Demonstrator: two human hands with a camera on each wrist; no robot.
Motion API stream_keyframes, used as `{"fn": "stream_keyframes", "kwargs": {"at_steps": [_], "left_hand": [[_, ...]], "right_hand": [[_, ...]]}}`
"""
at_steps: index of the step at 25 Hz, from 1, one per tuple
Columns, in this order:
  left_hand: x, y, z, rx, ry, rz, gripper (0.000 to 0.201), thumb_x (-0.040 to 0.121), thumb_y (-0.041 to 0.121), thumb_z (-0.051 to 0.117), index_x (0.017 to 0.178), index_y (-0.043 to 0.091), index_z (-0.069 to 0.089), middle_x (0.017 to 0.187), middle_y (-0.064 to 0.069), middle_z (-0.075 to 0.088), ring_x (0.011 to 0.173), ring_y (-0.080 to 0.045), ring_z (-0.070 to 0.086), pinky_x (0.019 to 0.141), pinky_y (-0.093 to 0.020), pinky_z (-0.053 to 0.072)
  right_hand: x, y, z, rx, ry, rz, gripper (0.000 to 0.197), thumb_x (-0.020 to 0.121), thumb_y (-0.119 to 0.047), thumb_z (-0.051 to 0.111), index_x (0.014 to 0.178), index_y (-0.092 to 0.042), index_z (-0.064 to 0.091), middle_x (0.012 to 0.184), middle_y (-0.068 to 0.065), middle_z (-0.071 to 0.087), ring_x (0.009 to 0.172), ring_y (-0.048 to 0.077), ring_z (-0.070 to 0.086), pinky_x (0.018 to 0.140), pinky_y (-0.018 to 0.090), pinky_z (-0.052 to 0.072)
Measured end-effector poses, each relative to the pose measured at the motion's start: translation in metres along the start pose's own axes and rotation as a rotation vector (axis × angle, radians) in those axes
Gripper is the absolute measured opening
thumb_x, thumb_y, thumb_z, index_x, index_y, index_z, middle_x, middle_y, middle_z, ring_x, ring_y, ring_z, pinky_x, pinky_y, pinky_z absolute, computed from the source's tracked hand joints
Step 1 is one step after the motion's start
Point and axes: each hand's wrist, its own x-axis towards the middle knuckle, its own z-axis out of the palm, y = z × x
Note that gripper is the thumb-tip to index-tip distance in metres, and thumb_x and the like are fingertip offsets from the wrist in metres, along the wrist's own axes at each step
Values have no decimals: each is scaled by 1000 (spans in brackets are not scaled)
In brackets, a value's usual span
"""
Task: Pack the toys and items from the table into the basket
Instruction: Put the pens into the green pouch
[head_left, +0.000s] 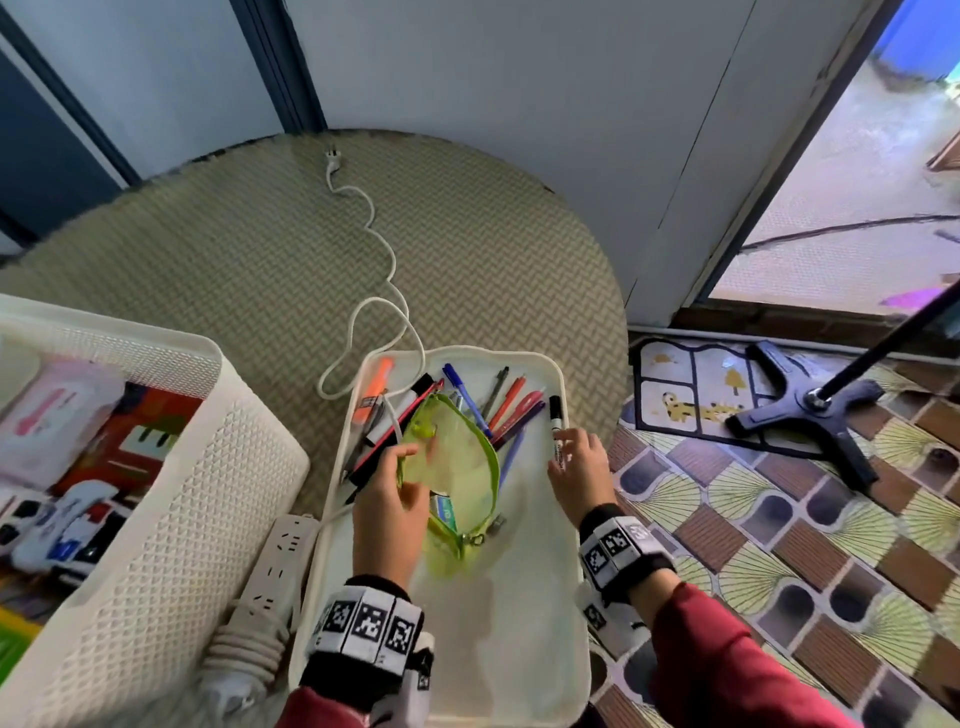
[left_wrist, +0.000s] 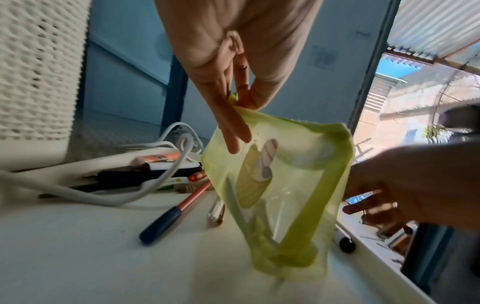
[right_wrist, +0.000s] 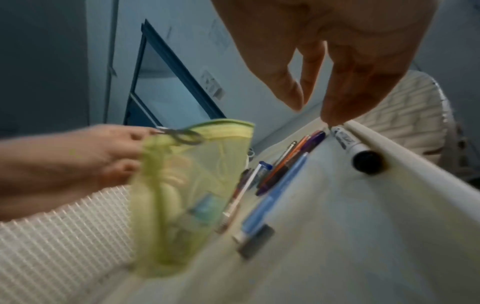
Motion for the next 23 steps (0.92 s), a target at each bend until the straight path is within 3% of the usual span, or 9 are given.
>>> {"fn": "stream_keyframes", "kwargs": {"at_steps": [3,5,7,10,13,17,20,23], "left_hand": [[-12,-10,-19,50,35,-4,34,82,-7,60,109,13,60,82,-1,66,55,-8,57,48,-25,44],[-22,-20,-27,42,78,-16,36,86,-2,60,113,20,54,91,-4,70,59,-14,64,47,-34,52],[-32,-27,-34,6,111,-47,39,88,2,61,117,27,49,101,-7,70,65,-15,70,53,-38,57],[-47,-34,-39,-16,135,-72,35,90,6,60,119,25,54,108,-9,70,66,-7,71,53,-32,58],[-60,-36,-42,-16,168,-73,33,90,8,60,117,27,56,102,-7,72,65,-3,70,48,-29,56],[-75,-35,-46,-92,248,-122,35,88,3,61,118,21,58,101,-4,71,65,-4,70,55,-26,58],[-87,-37,-49,-138,296,-190,34,88,3,60,118,18,58,104,-6,70,67,-8,70,57,-31,59],[-99,-40,-47,-165,319,-225,33,88,5,60,117,20,56,105,-8,69,68,-11,71,56,-35,59]], "right_hand": [[10,-4,4,-229,-102,-79,50,86,-7,59,133,0,42,119,20,45,109,34,46,95,37,37],[13,-10,9,-361,-112,-129,50,91,-1,47,139,0,34,119,21,45,108,35,46,89,40,42],[15,-17,11,-402,-103,-82,45,89,5,39,134,0,37,116,21,47,108,34,47,85,40,43],[16,-26,3,-255,-95,-19,45,81,3,47,126,-1,43,118,19,45,108,35,49,88,35,40],[14,-29,4,-208,-244,-242,48,81,7,46,127,-6,49,122,16,41,99,35,54,81,34,44],[17,-22,19,-470,-511,-546,47,84,4,46,126,-15,57,129,8,47,112,32,49,92,42,44],[18,-24,20,-608,-467,-559,33,93,-12,47,125,-8,54,124,9,51,113,30,43,93,39,39],[7,-34,17,-562,-416,-558,39,92,-14,44,130,0,45,113,18,52,103,36,51,88,42,40]]}}
